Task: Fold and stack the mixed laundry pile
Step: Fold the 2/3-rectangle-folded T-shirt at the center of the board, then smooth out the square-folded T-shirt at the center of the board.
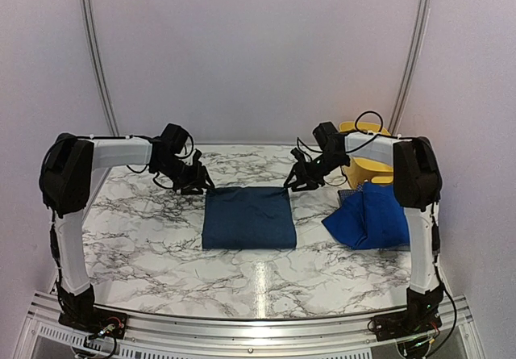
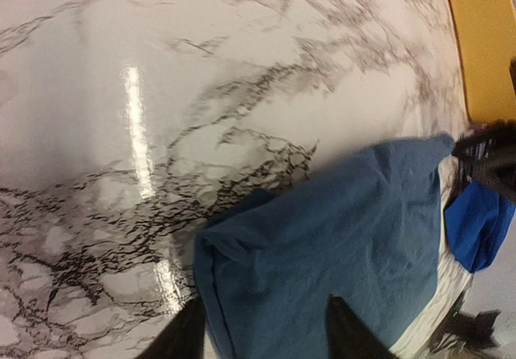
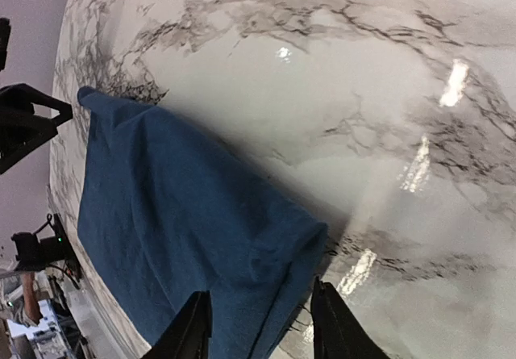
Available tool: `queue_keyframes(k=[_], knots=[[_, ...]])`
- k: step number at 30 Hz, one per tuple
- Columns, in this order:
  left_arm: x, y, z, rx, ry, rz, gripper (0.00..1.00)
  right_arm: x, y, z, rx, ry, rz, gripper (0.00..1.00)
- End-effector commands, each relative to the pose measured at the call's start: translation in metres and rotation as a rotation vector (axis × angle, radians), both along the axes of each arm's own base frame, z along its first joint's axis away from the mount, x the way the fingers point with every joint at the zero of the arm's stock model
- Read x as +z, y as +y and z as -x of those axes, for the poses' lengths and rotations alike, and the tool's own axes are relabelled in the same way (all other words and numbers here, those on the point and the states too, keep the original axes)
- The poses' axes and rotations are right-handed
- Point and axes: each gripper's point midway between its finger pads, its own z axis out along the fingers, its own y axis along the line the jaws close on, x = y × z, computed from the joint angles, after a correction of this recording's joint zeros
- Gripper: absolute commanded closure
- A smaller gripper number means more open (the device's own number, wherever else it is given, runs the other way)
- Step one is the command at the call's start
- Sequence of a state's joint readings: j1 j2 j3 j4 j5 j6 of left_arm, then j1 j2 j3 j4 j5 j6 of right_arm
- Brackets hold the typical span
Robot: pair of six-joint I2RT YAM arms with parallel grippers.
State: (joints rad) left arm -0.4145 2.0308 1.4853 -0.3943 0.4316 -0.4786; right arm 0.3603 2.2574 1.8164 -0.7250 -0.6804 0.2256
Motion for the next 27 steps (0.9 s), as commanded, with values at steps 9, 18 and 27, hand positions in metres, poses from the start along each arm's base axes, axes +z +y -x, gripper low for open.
queue_keyframes(k=[9,18,27], knots=[[0.065,-0.007,0.017,-0.089,-0.199,0.044,0.01,0.076,0.019,0.013,0.051,-0.141,-0.194,0.56],[0.044,-0.079,0.022,-0.137,-0.168,0.311,0.01,0.055,0.084,0.036,0.156,-0.036,-0.427,0.57],[-0.001,-0.060,-0.049,0.002,-0.144,0.354,0.01,-0.006,0.050,-0.028,0.022,0.003,-0.489,0.57]])
